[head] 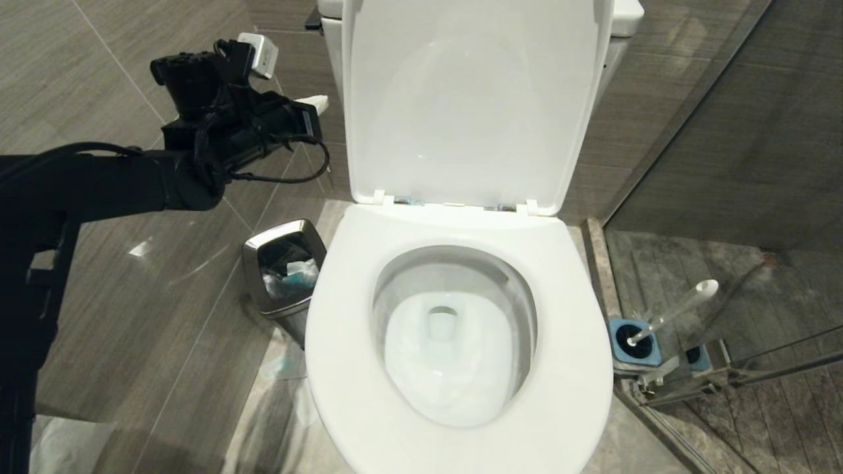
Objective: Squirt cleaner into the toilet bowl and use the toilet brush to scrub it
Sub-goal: Close the toilet lid
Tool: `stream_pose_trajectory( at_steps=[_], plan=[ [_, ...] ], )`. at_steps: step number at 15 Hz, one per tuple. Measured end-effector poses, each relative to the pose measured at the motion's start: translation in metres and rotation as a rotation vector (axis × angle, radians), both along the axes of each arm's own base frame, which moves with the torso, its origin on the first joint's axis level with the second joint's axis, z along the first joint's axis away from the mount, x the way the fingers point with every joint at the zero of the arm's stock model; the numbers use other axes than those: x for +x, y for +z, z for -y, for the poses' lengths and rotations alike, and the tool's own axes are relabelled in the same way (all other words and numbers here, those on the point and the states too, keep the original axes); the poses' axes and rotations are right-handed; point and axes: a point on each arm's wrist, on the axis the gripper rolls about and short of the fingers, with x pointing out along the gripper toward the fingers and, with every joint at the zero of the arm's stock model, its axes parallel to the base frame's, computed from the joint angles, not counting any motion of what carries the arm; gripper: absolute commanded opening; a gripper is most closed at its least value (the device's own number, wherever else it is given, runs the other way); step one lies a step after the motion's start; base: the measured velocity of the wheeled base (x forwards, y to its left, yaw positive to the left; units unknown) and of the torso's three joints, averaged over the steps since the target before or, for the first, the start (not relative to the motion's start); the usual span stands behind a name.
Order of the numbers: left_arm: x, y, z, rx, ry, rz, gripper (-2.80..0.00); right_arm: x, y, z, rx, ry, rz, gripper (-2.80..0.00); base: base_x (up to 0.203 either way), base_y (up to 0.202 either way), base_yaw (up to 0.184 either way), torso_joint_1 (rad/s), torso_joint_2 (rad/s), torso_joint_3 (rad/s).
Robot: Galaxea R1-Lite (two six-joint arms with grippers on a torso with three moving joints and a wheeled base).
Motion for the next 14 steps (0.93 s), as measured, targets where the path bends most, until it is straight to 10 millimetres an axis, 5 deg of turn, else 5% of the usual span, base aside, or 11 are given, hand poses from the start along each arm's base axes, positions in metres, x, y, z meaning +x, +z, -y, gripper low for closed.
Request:
stream_pose_trajectory(
  at_steps=[14],
  plan=[
    [0.000,-0.005,0.029,-0.037,-0.070,0.010,-2.80,0.000,0.000,0.000,0.000,0.000,0.000,-2.80,0.000,0.000,0.000,0.000,0.00,0.000]
  ],
)
